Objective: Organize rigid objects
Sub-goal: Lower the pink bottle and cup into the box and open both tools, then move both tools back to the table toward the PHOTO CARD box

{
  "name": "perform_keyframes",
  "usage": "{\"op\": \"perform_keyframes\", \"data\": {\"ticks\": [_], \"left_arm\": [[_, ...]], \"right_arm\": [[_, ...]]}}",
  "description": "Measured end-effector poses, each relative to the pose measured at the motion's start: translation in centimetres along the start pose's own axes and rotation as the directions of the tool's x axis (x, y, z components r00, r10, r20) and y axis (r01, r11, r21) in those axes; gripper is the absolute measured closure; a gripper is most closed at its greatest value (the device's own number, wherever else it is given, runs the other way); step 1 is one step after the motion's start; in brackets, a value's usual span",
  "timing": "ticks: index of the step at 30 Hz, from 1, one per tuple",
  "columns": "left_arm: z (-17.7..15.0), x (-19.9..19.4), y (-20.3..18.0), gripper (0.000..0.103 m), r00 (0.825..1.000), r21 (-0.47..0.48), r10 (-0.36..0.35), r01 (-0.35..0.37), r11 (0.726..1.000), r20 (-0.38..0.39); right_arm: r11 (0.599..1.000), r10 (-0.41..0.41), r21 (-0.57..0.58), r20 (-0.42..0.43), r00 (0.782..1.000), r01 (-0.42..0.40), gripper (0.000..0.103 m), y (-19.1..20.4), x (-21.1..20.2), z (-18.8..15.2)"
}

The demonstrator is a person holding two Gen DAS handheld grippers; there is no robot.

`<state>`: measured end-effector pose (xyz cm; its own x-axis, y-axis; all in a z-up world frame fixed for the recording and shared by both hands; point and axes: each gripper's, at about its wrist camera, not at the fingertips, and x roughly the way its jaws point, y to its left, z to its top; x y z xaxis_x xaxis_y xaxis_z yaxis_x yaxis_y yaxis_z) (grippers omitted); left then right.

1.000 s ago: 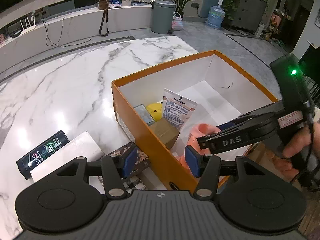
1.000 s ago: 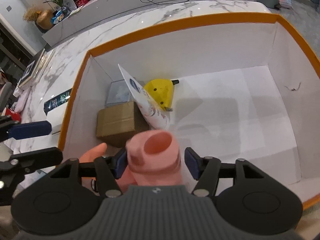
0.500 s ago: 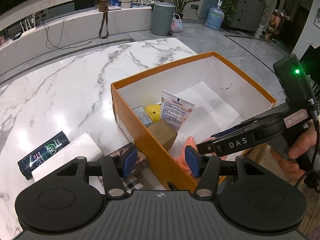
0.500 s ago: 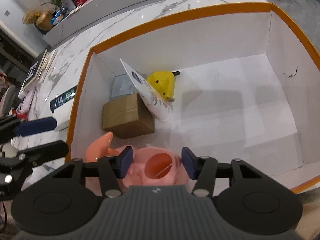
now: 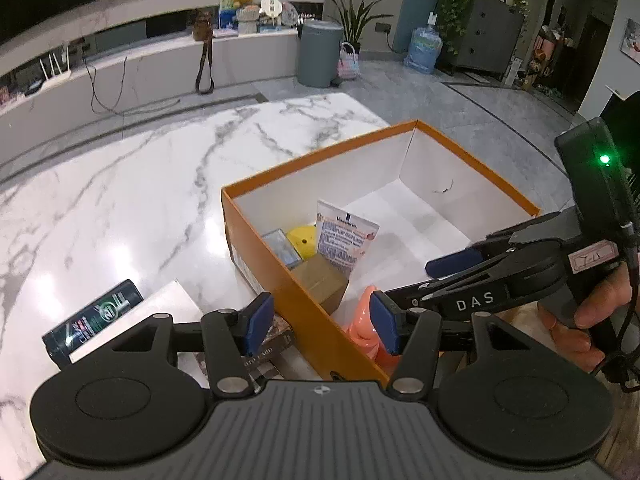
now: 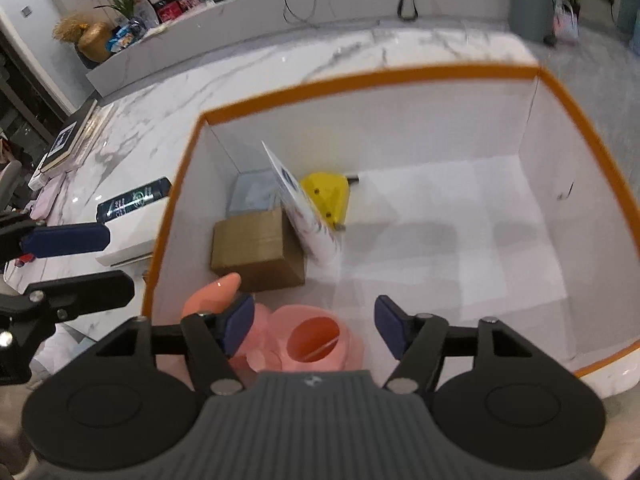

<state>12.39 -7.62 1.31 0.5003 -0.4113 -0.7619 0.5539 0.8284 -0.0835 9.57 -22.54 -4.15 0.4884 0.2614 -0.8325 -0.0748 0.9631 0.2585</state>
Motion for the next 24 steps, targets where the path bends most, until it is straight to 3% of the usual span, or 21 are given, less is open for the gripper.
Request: {"op": "perform_keyframes", "data": {"ticks": [6, 16, 18, 22, 24], "left_arm": [[0.1, -1.7, -0.1, 0.038, 0.998, 0.006, 0.029, -0.030, 1.000, 0.056], [-1.2, -4.2, 2.4, 0.039, 0.991, -0.071, 0.066, -0.058, 0.996, 0.117], [-1.6, -4.6, 3.2, 0.039, 0.991, -0.094, 0.061, -0.050, 0.994, 0.120], [-2.4, -4.9, 4.5, 0.040, 0.991, -0.100, 0.075, -0.064, 0.993, 0.112], [-3.0, -5.0, 5.2, 0.040, 0.992, -0.103, 0.075, -0.064, 0.993, 0.106]], "right_arm": [[0.994, -0.010, -0.109, 0.121, 0.993, 0.023, 0.026, 2.2, -2.5, 0.1], [0.958, 0.014, -0.279, 0.290, 0.957, 0.071, 0.014, 7.6, -3.9, -0.4], [0.941, 0.013, -0.327, 0.293, 0.956, 0.087, 0.013, 8.9, -3.6, -0.5], [0.921, 0.093, -0.389, 0.250, 0.964, 0.012, 0.013, 10.8, -2.8, -0.6], [0.910, 0.096, -0.415, 0.214, 0.972, 0.002, 0.013, 12.0, -2.0, -0.6]]}}
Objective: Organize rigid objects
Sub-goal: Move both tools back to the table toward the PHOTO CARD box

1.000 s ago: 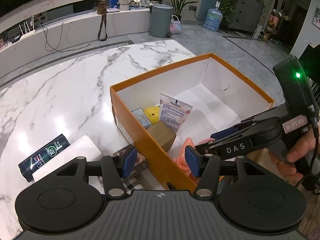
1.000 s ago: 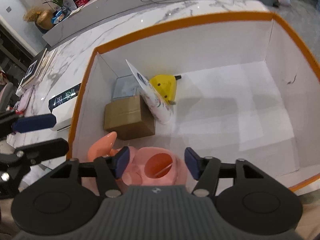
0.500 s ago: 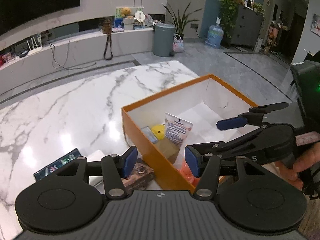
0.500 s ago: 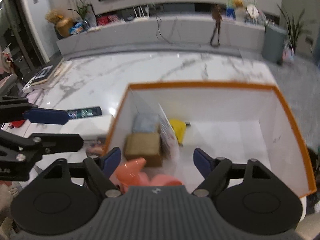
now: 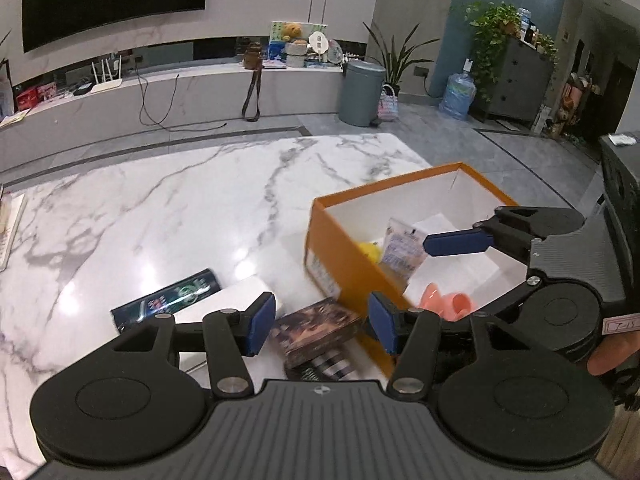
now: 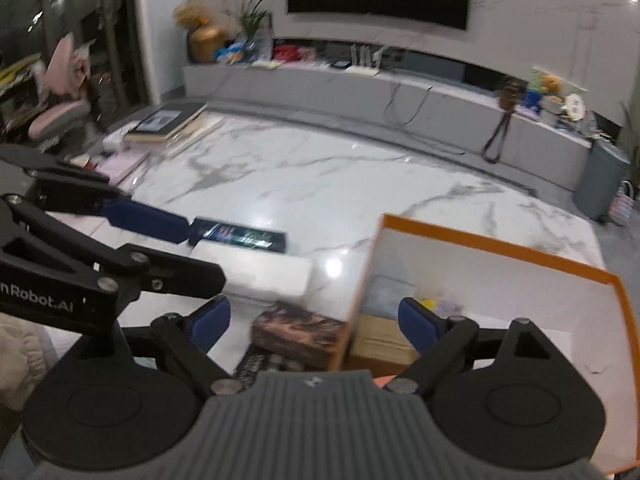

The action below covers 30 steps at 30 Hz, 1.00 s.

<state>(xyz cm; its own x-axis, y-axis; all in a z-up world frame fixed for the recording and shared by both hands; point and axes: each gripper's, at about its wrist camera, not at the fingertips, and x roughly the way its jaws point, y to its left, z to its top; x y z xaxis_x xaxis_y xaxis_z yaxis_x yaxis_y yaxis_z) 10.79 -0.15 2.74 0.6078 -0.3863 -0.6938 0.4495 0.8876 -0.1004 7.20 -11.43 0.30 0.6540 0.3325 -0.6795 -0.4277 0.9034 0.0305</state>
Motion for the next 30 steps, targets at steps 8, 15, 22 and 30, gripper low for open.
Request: {"op": "perform_keyframes", "data": {"ticks": [8, 15, 22, 30], "left_arm": [[-1.8, 0.5, 3.0, 0.043, 0.999, 0.000, -0.020, 0.020, 1.000, -0.044], [-3.3, 2.0, 6.0, 0.047, 0.993, -0.057, -0.040, 0.034, 0.998, -0.110], [-4.4, 3.7, 5.7, 0.047, 0.980, -0.049, -0.086, 0.078, 0.996, -0.178], [-4.4, 6.5, 4.5, 0.047, 0.963, -0.037, -0.108, 0.102, 0.994, -0.247]], "right_arm": [[0.989, 0.041, -0.139, -0.126, 0.991, -0.059, 0.022, 3.8, 3.7, 0.9], [0.974, 0.011, -0.217, -0.264, 0.964, -0.071, 0.039, 5.5, 7.6, 0.8], [0.862, -0.062, -0.483, -0.404, 0.913, -0.155, 0.046, 6.4, 11.0, 0.7], [0.649, -0.164, -0.719, -0.453, 0.876, -0.250, 0.048, 5.9, 12.1, -0.1]]}}
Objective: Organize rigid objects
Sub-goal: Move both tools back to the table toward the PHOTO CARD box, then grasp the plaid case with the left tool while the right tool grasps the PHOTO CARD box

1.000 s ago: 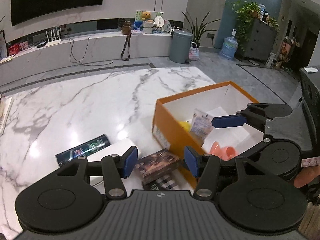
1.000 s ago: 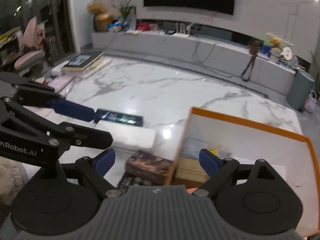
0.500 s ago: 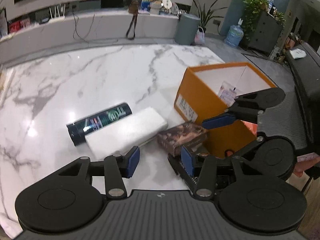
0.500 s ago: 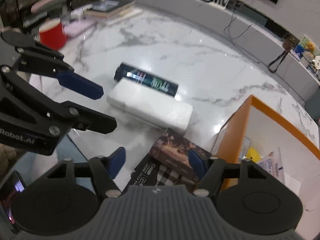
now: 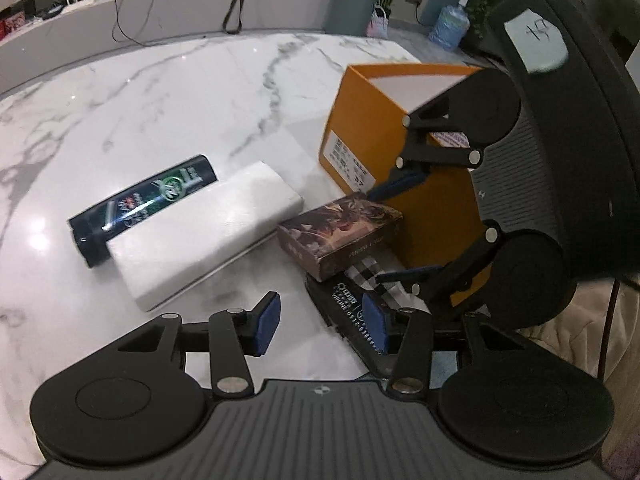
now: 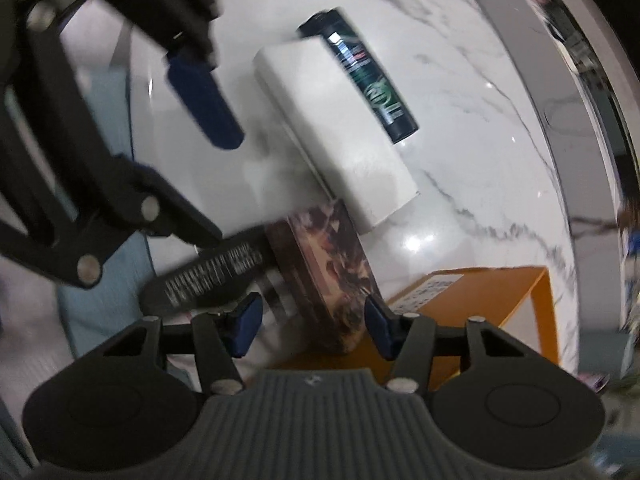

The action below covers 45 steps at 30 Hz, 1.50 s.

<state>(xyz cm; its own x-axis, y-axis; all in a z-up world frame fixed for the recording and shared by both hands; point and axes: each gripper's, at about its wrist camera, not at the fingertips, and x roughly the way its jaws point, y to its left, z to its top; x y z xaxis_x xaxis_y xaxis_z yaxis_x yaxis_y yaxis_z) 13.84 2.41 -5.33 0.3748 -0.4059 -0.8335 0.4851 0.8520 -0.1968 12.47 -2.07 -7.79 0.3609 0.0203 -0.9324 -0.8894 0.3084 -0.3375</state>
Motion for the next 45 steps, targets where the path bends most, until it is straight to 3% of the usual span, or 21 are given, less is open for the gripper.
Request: {"op": "perform_keyframes", "data": {"ticks": [4, 9, 11, 19, 25, 32, 34, 36, 43, 45], "left_arm": [[0.2, 1.0, -0.2, 0.047, 1.000, 0.008, 0.001, -0.001, 1.000, -0.026], [0.2, 2.0, -0.2, 0.047, 0.999, -0.006, 0.002, -0.002, 1.000, -0.054], [0.1, 2.2, -0.3, 0.047, 0.998, -0.010, -0.003, 0.002, 1.000, -0.061], [-0.1, 2.4, -0.3, 0.047, 0.996, -0.034, 0.019, -0.022, 0.999, -0.086], [-0.5, 1.6, 1.0, 0.047, 0.995, -0.127, 0.018, -0.030, 0.991, -0.096], [-1.5, 0.3, 1.4, 0.051, 0.994, -0.213, 0.005, -0.028, 0.977, -0.109], [-1.9, 0.0, 1.6, 0.051, 0.993, -0.259, -0.002, -0.028, 0.965, -0.115], [-2.2, 0.0, 1.8, 0.051, 0.991, -0.323, -0.017, -0.028, 0.946, -0.135], [-3.1, 1.5, 1.9, 0.049, 0.975, -0.499, -0.077, -0.038, 0.866, -0.208], [-3.0, 1.8, 1.8, 0.048, 0.973, -0.517, -0.080, -0.044, 0.855, -0.215]], "right_arm": [[0.992, -0.033, -0.124, -0.026, 0.999, 0.029, 0.048, 0.5, 1.1, -0.3], [0.983, -0.053, -0.175, -0.013, 0.998, 0.050, 0.049, 0.5, 1.5, -0.3], [0.978, -0.073, -0.197, -0.029, 0.997, 0.066, 0.060, 0.5, 2.0, -0.5], [0.983, -0.094, -0.158, -0.001, 0.996, 0.093, 0.066, 1.4, 1.9, -0.7], [0.991, -0.002, 0.131, 0.003, 1.000, 0.002, 0.069, 0.7, 0.2, 0.2], [0.895, 0.100, 0.428, 0.081, 0.992, -0.125, 0.071, 0.5, -1.3, -0.5], [0.861, 0.127, 0.481, 0.111, 0.986, -0.165, 0.071, 0.5, -1.7, -1.1], [0.862, 0.130, 0.478, 0.115, 0.985, -0.170, 0.071, 1.0, -1.9, -1.2], [0.915, 0.147, 0.363, 0.100, 0.984, -0.174, 0.072, 1.3, -1.9, -1.6], [0.927, 0.162, 0.327, 0.100, 0.982, -0.186, 0.072, 1.2, -2.0, -1.7]]}}
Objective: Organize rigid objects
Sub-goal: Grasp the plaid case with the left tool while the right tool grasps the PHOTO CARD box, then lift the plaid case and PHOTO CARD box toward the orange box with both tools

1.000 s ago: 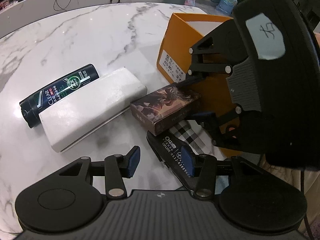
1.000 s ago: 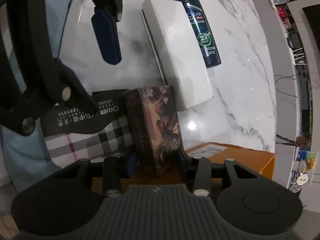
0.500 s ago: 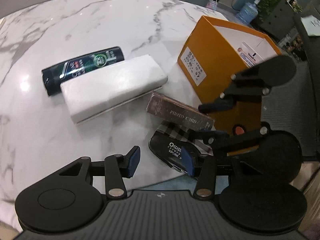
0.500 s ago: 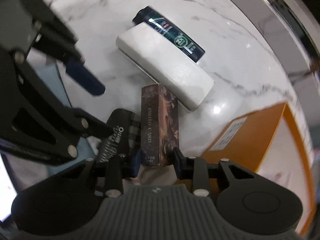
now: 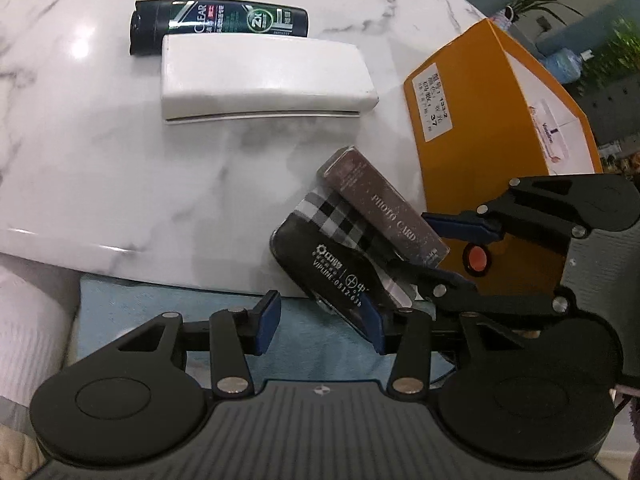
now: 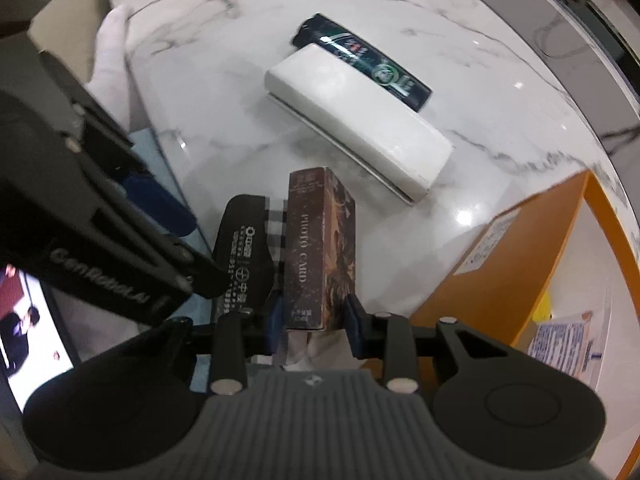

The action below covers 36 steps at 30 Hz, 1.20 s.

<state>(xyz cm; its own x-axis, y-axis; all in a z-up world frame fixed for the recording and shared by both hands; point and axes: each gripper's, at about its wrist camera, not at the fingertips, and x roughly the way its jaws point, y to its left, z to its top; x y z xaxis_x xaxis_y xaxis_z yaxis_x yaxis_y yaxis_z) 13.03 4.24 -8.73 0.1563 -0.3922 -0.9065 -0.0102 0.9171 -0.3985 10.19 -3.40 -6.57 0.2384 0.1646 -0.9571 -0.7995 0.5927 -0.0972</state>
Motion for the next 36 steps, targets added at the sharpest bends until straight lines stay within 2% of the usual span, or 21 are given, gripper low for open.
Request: {"op": "perform_keyframes", "data": {"ticks": [7, 9, 11, 20, 22, 25, 28, 30, 36], "left_arm": [[0.4, 1.4, 0.7, 0.047, 0.997, -0.104, -0.066, 0.062, 0.993, -0.030], [0.5, 1.8, 0.9, 0.056, 0.997, -0.118, -0.074, 0.069, 0.991, -0.033], [0.6, 1.8, 1.0, 0.055, 0.997, -0.127, -0.079, 0.074, 0.989, -0.028], [1.9, -0.3, 2.7, 0.058, 0.998, -0.115, 0.033, -0.027, 0.993, 0.052], [2.0, -0.4, 3.1, 0.057, 0.998, -0.122, 0.036, -0.030, 0.992, 0.053], [2.1, -0.1, 3.2, 0.051, 0.998, -0.133, 0.030, -0.022, 0.991, 0.055], [2.0, 0.1, 2.2, 0.040, 0.996, -0.095, 0.062, -0.055, 0.994, 0.064], [2.0, 0.3, 1.6, 0.034, 0.994, -0.083, 0.080, -0.074, 0.994, 0.071], [2.1, 0.6, 0.4, 0.029, 0.981, -0.052, 0.166, -0.162, 0.985, 0.104]], "right_arm": [[1.000, 0.029, -0.005, -0.019, 0.999, -0.029, 0.072, -0.6, 0.1, 0.3], [0.998, 0.054, 0.029, -0.011, 0.998, -0.053, 0.073, -0.9, 0.1, 0.2], [0.998, 0.052, 0.040, -0.003, 0.999, -0.052, 0.073, -0.8, 0.1, 0.2], [0.961, 0.146, 0.229, 0.047, 0.988, -0.153, 0.072, -0.5, 0.3, 0.9], [0.949, 0.153, 0.267, 0.065, 0.986, -0.165, 0.072, -0.4, 0.4, 1.1], [0.940, 0.137, 0.303, 0.085, 0.987, -0.156, 0.073, -0.4, 0.4, 0.7], [0.958, 0.054, 0.276, 0.081, 0.995, -0.075, 0.073, 0.0, 0.4, 0.2], [0.962, 0.043, 0.266, 0.098, 0.994, -0.068, 0.072, -0.1, 0.5, -0.1], [0.986, 0.008, 0.166, 0.139, 0.990, -0.031, 0.069, -0.1, 0.8, 0.5]]}}
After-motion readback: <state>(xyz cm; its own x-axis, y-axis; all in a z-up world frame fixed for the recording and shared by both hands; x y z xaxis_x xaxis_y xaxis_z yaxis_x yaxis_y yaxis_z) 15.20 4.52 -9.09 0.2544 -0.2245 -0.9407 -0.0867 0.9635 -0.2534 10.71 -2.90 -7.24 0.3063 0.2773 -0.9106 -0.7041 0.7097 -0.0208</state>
